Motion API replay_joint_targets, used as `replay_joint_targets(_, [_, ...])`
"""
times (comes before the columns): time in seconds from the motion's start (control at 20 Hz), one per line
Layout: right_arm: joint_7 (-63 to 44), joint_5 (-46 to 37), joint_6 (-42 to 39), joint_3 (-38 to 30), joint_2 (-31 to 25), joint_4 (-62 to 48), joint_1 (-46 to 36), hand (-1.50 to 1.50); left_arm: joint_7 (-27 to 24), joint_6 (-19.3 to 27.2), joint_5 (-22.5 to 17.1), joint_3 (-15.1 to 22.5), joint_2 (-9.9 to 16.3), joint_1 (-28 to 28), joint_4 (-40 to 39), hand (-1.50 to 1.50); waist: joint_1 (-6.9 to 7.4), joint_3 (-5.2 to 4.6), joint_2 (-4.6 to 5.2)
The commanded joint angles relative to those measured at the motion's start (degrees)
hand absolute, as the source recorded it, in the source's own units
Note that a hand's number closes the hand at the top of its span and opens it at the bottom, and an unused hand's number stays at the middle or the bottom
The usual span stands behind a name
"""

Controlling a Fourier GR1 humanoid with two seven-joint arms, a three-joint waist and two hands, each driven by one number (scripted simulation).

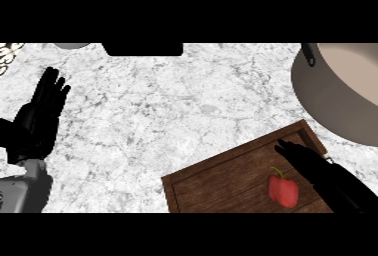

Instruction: Pick the bell pepper from the tray and place it in the pot

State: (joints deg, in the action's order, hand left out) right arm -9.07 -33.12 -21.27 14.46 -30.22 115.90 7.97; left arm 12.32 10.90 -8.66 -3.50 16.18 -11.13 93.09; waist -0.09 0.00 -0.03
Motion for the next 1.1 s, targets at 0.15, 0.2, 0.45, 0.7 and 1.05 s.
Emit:
replay_joint_targets(0.15, [2.97,-7.25,1.57,1.17,5.65,-10.17,-4.01,-1.5,0.87,0.44,2.03,-0.12,-2.36,-1.35,-0.26,0.0,0.18,0.01,0.06])
replay_joint_targets(0.2, [3.44,-3.44,-1.57,-4.14,3.29,-8.0,-3.76,-1.5,4.21,-0.38,1.86,-0.37,-0.82,0.36,4.99,0.0,0.18,0.01,-0.01])
replay_joint_targets(0.45, [3.59,-8.72,-0.76,0.59,8.83,-13.23,-7.06,-1.5,2.2,-2.56,1.77,-2.16,-0.9,-0.21,1.78,0.0,0.26,0.01,0.04])
replay_joint_targets(0.7, [13.48,-13.95,2.98,1.57,5.01,-12.96,-4.07,1.5,-0.35,-4.68,0.44,-3.93,-0.92,1.23,0.85,0.0,0.08,0.0,0.0])
replay_joint_targets(1.05, [15.93,-17.53,3.42,1.57,8.07,-16.53,-5.21,1.5,-1.07,-5.51,1.0,-4.7,-2.13,1.0,0.02,0.0,0.12,0.0,0.02])
